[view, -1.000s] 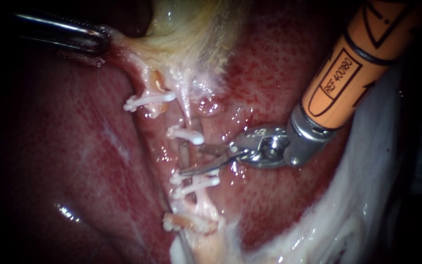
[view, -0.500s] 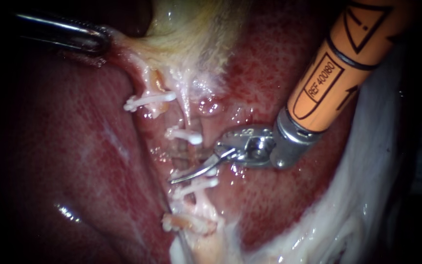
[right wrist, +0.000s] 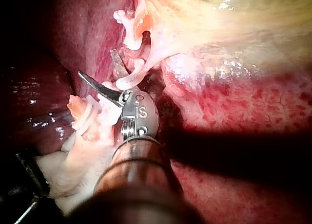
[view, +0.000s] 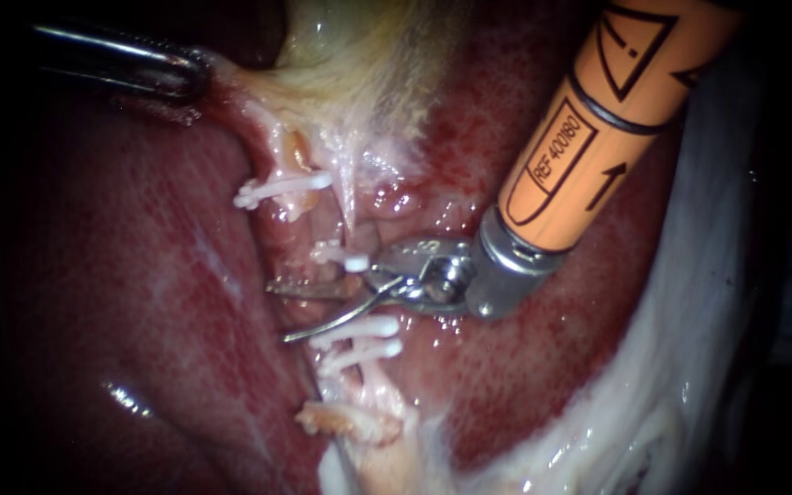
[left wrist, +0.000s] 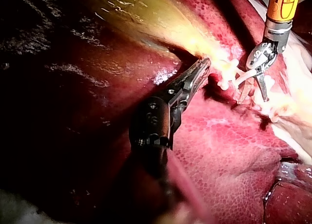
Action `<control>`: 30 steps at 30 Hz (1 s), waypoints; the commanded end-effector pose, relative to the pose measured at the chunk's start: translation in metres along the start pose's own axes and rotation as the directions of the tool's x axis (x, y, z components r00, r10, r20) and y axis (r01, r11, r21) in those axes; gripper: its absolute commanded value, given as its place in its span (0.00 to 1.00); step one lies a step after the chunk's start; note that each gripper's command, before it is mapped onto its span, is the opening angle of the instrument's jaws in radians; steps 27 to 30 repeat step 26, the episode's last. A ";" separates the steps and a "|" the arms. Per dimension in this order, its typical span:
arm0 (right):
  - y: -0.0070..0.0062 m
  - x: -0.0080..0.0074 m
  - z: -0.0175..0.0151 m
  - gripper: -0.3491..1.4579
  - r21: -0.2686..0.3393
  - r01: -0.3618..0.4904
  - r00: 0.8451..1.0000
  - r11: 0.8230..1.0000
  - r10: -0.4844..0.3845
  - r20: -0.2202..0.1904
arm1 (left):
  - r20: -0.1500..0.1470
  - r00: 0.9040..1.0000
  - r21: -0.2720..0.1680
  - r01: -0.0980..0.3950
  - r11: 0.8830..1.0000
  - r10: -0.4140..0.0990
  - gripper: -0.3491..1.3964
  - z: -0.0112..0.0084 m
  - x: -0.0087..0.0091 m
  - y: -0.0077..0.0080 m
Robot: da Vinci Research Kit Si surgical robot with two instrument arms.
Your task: Go to the cutting position right tube
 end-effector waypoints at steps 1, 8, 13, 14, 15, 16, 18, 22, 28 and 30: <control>0.0000 0.0000 0.0001 0.86 0.002 -0.001 1.000 1.000 0.001 -0.001 | 0.000 1.000 0.000 0.000 1.000 0.000 0.00 0.0000 0.0000 0.0000; -0.0017 0.0011 0.0004 0.87 0.015 -0.004 1.000 1.000 0.004 -0.010 | 0.000 1.000 0.000 0.000 1.000 0.000 0.00 0.0000 0.0000 0.0000; -0.0030 0.0022 0.0007 0.87 0.026 -0.007 1.000 1.000 0.007 -0.023 | 0.000 1.000 0.000 0.000 1.000 0.000 0.00 0.0000 0.0000 0.0000; -0.0032 0.0024 0.0007 0.87 0.027 -0.008 1.000 1.000 0.008 -0.023 | 0.000 1.000 0.000 0.000 1.000 0.000 0.00 0.0000 0.0000 0.0000; -0.0033 0.0025 0.0007 0.87 0.029 -0.008 1.000 1.000 0.008 -0.026 | 0.000 1.000 0.000 0.000 1.000 0.000 0.00 0.0000 0.0000 0.0000; -0.0034 0.0026 0.0007 0.87 0.029 -0.008 1.000 1.000 0.009 -0.026 | 0.000 1.000 0.000 0.000 1.000 0.000 0.00 0.0000 0.0000 0.0000; -0.0034 0.0026 0.0008 0.87 0.031 -0.008 1.000 0.999 0.009 -0.029 | 0.000 1.000 0.000 0.000 1.000 0.000 0.00 0.0000 0.0000 0.0000; -0.0034 0.0026 0.0008 0.87 0.031 -0.008 1.000 0.999 0.009 -0.029 | 0.000 1.000 0.000 0.000 1.000 0.000 0.00 0.0001 0.0000 0.0000; -0.0031 0.0023 0.0007 0.88 0.033 -0.048 0.998 0.998 0.049 -0.026 | 0.000 1.000 0.000 0.000 1.000 0.000 0.00 0.0001 0.0000 0.0000; -0.0031 0.0023 0.0007 0.88 0.033 -0.048 0.998 0.998 0.049 -0.026 | 0.000 1.000 0.000 0.000 1.000 0.000 0.00 0.0001 0.0000 0.0000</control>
